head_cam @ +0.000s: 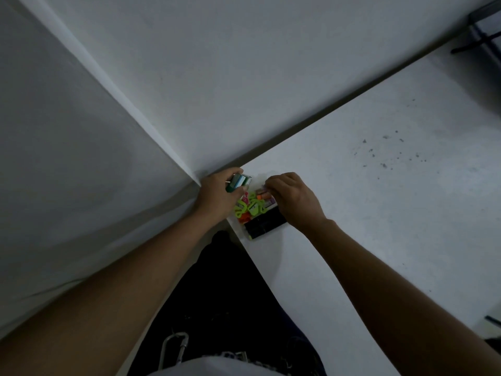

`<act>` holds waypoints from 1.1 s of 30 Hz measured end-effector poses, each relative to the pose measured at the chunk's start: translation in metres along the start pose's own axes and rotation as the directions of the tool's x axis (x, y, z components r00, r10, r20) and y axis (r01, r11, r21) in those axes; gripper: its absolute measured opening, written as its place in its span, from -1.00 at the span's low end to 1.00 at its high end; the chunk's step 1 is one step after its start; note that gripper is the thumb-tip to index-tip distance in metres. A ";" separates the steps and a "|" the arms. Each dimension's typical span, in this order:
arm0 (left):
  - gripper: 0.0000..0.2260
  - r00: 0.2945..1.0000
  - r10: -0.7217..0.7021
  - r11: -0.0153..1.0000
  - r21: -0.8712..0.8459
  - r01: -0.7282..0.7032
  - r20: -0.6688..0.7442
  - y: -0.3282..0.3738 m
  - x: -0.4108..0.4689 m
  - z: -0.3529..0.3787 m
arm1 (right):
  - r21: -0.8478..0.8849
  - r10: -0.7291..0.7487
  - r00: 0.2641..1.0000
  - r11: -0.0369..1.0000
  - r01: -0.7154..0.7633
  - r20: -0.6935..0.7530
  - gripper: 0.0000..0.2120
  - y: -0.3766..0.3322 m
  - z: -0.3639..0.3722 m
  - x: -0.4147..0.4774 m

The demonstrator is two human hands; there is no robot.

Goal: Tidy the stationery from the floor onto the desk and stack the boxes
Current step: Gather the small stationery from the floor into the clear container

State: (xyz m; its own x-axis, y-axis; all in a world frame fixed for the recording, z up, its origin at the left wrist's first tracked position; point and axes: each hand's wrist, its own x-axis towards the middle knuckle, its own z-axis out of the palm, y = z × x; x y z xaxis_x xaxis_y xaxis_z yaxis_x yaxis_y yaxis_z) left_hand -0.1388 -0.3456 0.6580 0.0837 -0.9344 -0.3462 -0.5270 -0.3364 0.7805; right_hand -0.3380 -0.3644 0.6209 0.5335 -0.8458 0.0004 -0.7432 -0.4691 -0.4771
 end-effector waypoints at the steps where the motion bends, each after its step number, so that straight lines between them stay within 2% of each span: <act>1: -0.65 1.000 -0.003 1.000 -0.003 0.003 -0.002 0.000 0.000 0.000 | 0.006 -0.003 1.000 1.000 0.003 0.006 -0.78 -0.001 0.002 0.001; 3: -0.65 1.000 -0.006 1.000 -0.002 0.006 -0.004 0.001 0.000 -0.001 | 0.053 0.013 1.000 0.999 -0.013 0.002 -0.81 -0.005 0.007 0.002; 5: -0.65 1.000 -0.007 1.000 -0.002 0.007 -0.007 0.002 0.000 -0.001 | 0.133 0.079 0.997 0.988 -0.076 -0.021 -0.82 -0.010 0.008 0.003; 8: -0.65 1.000 -0.010 1.000 -0.012 0.010 -0.010 0.002 0.000 -0.001 | 0.165 0.181 0.982 0.971 -0.171 -0.047 -0.82 -0.012 0.011 0.001; 12: -0.65 1.000 -0.014 1.000 -0.017 0.014 -0.011 0.001 0.001 -0.001 | 0.294 0.291 0.956 0.910 -0.292 0.048 -0.84 -0.009 0.012 0.000; 17: -0.63 1.000 0.002 1.000 -0.027 -0.002 0.002 0.004 0.002 0.000 | 0.339 0.374 0.926 0.879 -0.336 -0.053 -0.84 -0.004 0.003 -0.003; 18: -0.62 1.000 0.014 1.000 -0.028 -0.014 0.002 0.006 0.003 0.001 | 0.405 0.431 0.901 0.834 -0.374 -0.057 -0.85 -0.005 -0.002 -0.003; 20: -0.55 0.999 0.033 0.999 -0.030 -0.032 0.012 0.013 0.005 0.004 | 0.587 0.529 0.848 0.678 -0.442 0.027 -0.82 -0.007 -0.012 -0.001; 22: -0.49 0.998 0.048 0.998 -0.046 -0.046 0.041 0.020 0.007 0.010 | 0.717 0.519 0.840 0.524 -0.460 0.161 -0.74 -0.010 -0.025 0.002; 24: -0.47 0.995 0.070 0.996 -0.051 -0.067 0.072 0.027 0.009 0.018 | 0.762 0.457 0.856 0.458 -0.458 0.240 -0.66 -0.011 -0.036 0.002; 28: -0.50 0.985 0.120 0.993 -0.012 -0.119 0.122 0.038 0.010 0.032 | 0.687 0.448 0.863 0.552 -0.472 0.233 -0.68 -0.006 -0.044 0.001; 33: -0.54 0.967 0.149 0.987 0.026 -0.158 0.206 0.037 0.014 0.040 | 0.467 0.499 0.854 0.725 -0.506 0.151 -0.78 0.012 -0.040 -0.005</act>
State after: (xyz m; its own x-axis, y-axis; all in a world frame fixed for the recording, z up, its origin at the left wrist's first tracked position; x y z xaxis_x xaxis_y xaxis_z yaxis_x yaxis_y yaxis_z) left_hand -0.1906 -0.3667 0.6608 -0.1718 -0.9297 -0.3258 -0.5558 -0.1817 0.8113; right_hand -0.3660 -0.3756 0.6504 0.1455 -0.9175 -0.3700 -0.6205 0.2067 -0.7565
